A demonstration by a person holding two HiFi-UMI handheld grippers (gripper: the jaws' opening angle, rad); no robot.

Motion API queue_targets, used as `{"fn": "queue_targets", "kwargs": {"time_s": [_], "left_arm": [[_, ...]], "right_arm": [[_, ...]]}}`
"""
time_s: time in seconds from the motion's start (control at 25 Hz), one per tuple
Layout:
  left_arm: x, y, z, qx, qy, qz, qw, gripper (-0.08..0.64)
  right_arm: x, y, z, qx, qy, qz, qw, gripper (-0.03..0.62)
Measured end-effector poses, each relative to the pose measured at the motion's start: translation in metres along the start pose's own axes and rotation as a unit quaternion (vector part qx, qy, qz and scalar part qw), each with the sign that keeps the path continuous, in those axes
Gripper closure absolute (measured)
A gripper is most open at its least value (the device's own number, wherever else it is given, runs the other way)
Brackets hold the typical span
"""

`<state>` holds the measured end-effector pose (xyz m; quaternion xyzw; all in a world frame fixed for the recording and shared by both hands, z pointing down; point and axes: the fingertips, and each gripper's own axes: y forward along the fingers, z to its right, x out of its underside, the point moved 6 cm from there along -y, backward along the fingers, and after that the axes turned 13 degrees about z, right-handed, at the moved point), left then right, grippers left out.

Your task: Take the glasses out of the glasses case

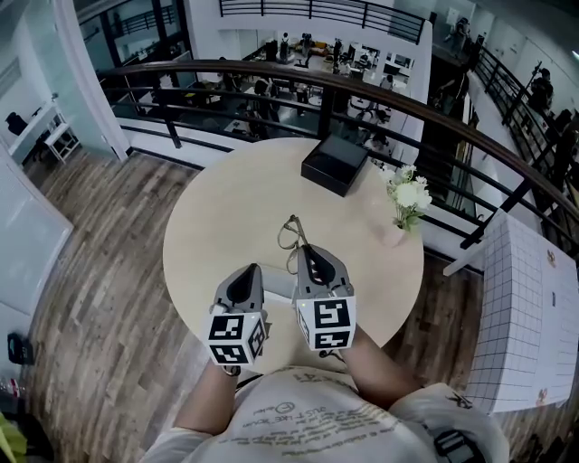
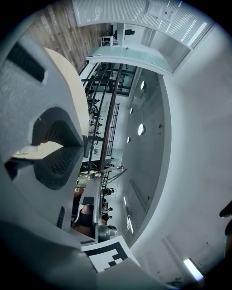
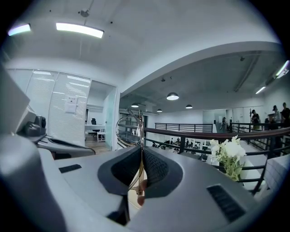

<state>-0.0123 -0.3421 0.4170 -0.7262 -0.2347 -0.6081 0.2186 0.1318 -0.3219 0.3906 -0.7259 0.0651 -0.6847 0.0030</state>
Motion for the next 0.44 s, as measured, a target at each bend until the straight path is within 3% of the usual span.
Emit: {"fn": "queue_targets", "kwargs": {"time_s": [0.44], "left_arm": [[-0.007, -0.0011, -0.0019, -0.001, 0.009, 0.014, 0.9999, 0.551]], "right_arm": [[0.0038, 0.0022, -0.0057, -0.006, -0.012, 0.002, 1.0, 0.566]]}}
